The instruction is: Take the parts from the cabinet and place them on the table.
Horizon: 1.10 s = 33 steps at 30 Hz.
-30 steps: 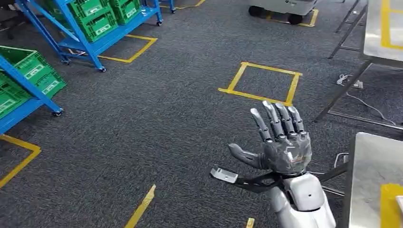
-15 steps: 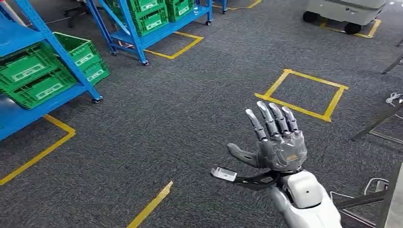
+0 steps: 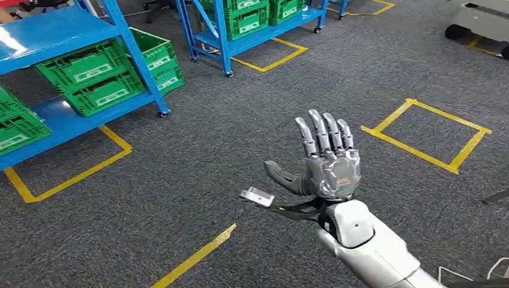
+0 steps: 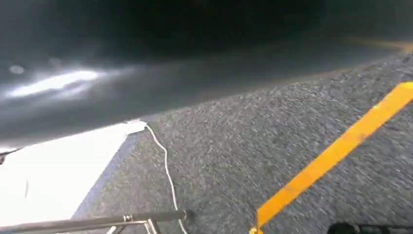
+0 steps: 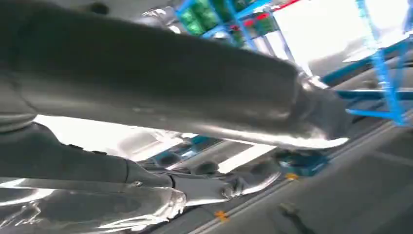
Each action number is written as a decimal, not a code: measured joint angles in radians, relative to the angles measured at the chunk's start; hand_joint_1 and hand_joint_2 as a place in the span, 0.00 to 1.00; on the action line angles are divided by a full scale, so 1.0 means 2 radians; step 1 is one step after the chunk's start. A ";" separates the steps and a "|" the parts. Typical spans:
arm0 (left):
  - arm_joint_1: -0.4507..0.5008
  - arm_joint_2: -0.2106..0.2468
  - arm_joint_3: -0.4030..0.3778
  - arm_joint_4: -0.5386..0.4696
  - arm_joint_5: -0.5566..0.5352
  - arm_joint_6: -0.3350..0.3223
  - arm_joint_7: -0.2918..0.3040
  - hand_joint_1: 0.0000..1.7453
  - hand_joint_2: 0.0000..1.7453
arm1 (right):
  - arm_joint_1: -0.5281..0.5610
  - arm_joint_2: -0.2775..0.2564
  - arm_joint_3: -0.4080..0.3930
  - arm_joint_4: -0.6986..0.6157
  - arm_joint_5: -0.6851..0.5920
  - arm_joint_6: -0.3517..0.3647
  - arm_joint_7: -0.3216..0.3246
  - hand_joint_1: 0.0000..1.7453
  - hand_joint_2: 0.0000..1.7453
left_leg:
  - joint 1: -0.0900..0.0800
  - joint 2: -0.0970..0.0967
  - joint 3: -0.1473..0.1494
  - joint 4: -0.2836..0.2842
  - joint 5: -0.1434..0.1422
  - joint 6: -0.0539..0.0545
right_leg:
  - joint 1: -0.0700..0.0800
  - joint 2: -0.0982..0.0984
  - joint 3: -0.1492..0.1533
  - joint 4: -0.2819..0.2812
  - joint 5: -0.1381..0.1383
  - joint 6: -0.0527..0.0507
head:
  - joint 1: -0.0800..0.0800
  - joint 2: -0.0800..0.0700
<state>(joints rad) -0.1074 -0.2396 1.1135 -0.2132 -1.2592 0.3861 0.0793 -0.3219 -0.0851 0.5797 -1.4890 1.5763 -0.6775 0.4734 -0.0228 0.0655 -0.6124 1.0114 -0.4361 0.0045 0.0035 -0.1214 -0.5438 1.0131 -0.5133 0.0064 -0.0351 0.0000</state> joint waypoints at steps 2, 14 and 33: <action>0.000 0.000 0.000 0.000 0.000 0.000 0.000 0.00 0.00 | -0.046 -0.016 0.078 0.019 -0.003 0.000 0.103 0.00 0.00 | 0.005 -0.010 0.007 -0.009 0.006 0.006 | -0.003 0.014 -0.003 0.007 -0.009 0.007 | 0.001 0.000; 0.000 -0.001 0.001 0.000 -0.002 -0.004 0.000 0.00 0.00 | -0.090 -0.063 0.195 0.053 -0.001 0.000 0.105 0.00 0.00 | 0.011 -0.091 0.002 -0.002 0.006 -0.003 | -0.013 0.097 -0.019 0.007 0.014 0.012 | 0.004 0.000; 0.010 0.009 -0.006 0.000 -0.032 -0.029 -0.002 0.00 0.00 | -0.022 -0.176 0.128 -0.003 -0.002 0.004 0.105 0.00 0.00 | 0.001 -0.019 0.012 -0.008 0.001 0.016 | -0.002 0.034 -0.006 0.013 -0.009 0.008 | -0.001 0.000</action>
<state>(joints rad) -0.0870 -0.2224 1.1010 -0.2132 -1.3237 0.3289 0.0744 -0.3662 -0.4368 0.8359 -1.4949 1.5721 -0.6687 0.6844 -0.0203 0.0281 -0.5878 0.9947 -0.4332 0.0363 -0.0002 -0.0525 -0.5553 1.0385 -0.5305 0.0231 -0.0362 -0.0004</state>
